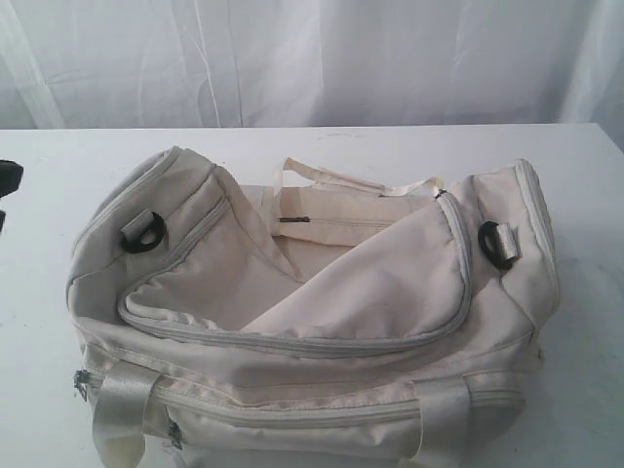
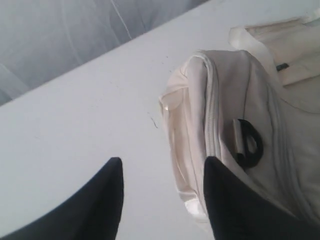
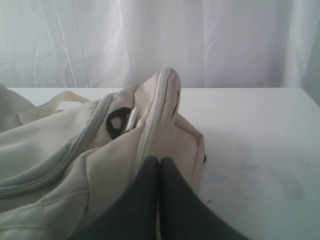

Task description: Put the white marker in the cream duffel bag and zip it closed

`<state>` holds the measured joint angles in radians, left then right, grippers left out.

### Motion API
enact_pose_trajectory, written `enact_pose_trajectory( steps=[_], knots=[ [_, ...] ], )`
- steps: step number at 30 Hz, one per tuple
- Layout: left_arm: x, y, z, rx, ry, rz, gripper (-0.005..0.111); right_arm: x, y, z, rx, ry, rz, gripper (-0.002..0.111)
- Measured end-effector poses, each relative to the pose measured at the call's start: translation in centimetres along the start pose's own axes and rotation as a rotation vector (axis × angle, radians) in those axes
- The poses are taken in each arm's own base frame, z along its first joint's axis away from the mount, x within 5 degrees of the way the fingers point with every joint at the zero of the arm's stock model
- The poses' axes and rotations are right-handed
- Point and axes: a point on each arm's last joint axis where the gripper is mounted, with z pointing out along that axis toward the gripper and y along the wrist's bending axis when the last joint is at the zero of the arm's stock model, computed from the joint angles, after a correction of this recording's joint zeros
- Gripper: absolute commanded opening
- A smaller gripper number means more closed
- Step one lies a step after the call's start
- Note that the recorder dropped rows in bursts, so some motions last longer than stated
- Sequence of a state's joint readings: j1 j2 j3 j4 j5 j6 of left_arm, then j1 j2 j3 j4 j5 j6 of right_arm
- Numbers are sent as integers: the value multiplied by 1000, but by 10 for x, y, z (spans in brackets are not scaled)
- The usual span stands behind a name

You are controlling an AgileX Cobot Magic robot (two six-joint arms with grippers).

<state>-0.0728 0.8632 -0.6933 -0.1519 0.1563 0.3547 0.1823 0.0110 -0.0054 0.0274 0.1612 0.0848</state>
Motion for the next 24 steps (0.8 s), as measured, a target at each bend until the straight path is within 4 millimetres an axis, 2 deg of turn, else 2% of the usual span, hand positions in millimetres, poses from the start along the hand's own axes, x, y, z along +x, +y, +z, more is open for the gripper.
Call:
enact_pose_trajectory(
  steps=[4, 10, 16, 24],
  knots=[
    [23, -5, -21, -80, -146, -29, 54, 0, 0, 0, 0, 0, 0, 0],
    [66, -16, -38, -131, -280, -166, 54, 0, 0, 0, 0, 0, 0, 0],
    [110, -29, -39, -118, -261, -257, 54, 0, 0, 0, 0, 0, 0, 0],
    [145, -40, -40, -114, -266, -290, 54, 0, 0, 0, 0, 0, 0, 0]
  ],
)
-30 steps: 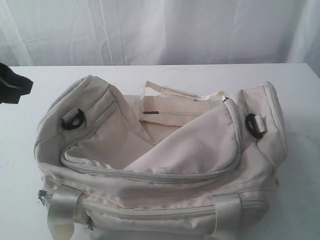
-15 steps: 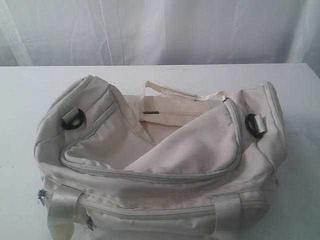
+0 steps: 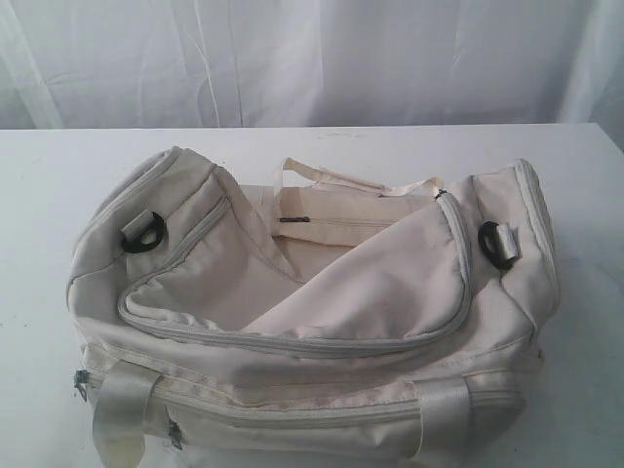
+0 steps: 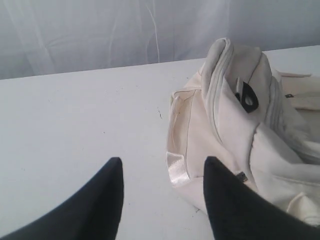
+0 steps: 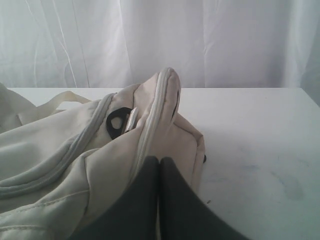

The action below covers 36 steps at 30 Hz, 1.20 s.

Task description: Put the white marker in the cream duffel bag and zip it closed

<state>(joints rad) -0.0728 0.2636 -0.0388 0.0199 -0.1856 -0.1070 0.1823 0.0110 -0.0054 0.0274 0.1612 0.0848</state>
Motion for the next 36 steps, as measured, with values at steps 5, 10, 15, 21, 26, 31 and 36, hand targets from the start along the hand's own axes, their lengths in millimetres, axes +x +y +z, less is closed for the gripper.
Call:
enact_pose_trajectory(
  steps=[5, 10, 15, 21, 26, 31, 36],
  knots=[
    [8, 0, -6, 1, -26, -3, 54, 0, 0, 0, 0, 0, 0, 0],
    [12, 0, -9, 4, -4, -1, 54, 0, 0, 0, 0, 0, 0, 0],
    [13, 0, -10, 4, -2, -1, 54, 0, 0, 0, 0, 0, 0, 0],
    [11, 0, -14, 5, -45, -1, 54, 0, 0, 0, 0, 0, 0, 0],
    [9, 0, -18, 5, -98, -1, 54, 0, 0, 0, 0, 0, 0, 0],
    [8, 0, -19, 5, -116, -1, 54, 0, 0, 0, 0, 0, 0, 0],
    [8, 0, -19, 6, -116, -1, 54, 0, 0, 0, 0, 0, 0, 0]
  ],
)
